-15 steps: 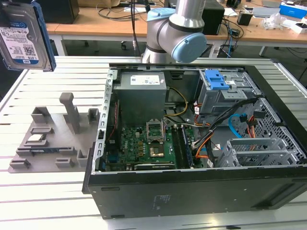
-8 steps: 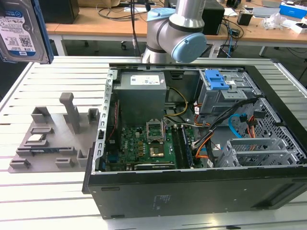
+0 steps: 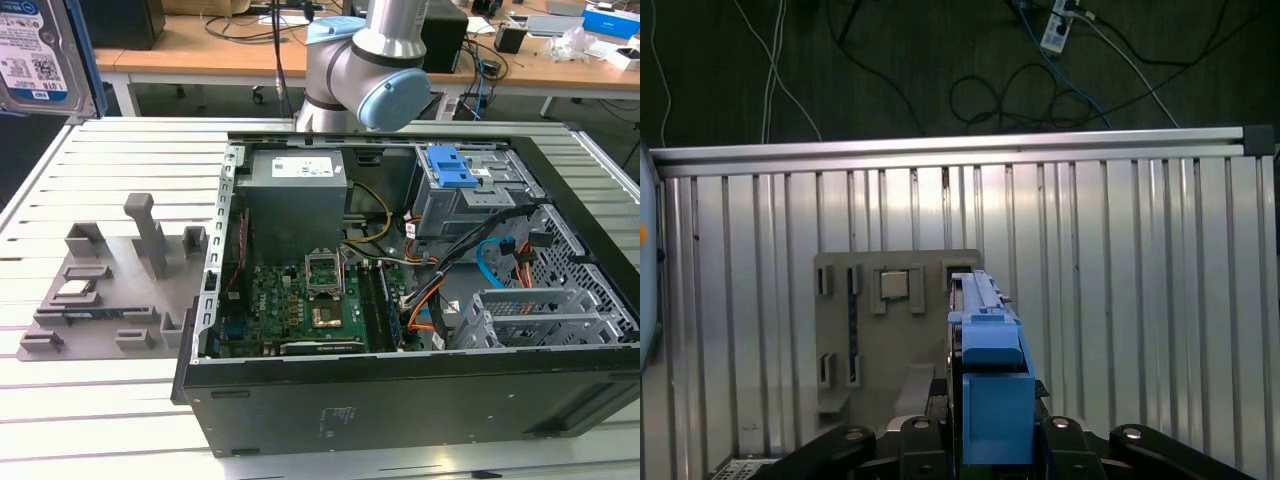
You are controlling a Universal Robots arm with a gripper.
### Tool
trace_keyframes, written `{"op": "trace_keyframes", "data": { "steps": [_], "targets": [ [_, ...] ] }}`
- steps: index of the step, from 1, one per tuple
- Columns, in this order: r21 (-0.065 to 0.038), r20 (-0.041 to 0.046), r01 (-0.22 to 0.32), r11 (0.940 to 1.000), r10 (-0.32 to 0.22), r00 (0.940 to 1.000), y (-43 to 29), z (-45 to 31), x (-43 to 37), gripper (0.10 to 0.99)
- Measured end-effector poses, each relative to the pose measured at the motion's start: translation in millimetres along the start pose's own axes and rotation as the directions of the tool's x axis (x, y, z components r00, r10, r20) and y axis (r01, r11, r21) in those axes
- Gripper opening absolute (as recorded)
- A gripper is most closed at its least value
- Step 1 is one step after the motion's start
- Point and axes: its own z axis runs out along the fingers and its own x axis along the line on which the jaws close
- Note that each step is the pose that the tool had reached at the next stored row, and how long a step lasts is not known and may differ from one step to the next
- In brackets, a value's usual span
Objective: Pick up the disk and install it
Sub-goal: 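Pick up the disk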
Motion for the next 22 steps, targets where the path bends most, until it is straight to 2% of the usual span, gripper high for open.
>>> {"op": "trace_keyframes", "data": {
  "steps": [6, 10, 17, 22],
  "targets": [
    [0.000, 0.0000, 0.000, 1.0000, 0.000, 1.0000, 0.2, -22.5, -0.2, 0.365],
    [0.000, 0.0000, 0.000, 1.0000, 0.000, 1.0000, 0.3, -33.6, -0.3, 0.365],
    [0.000, 0.0000, 0.000, 1.0000, 0.000, 1.0000, 0.5, -50.5, -0.4, 0.365],
    [0.000, 0.0000, 0.000, 1.0000, 0.000, 1.0000, 0.7, -59.2, -0.5, 0.365]
  ]
}}
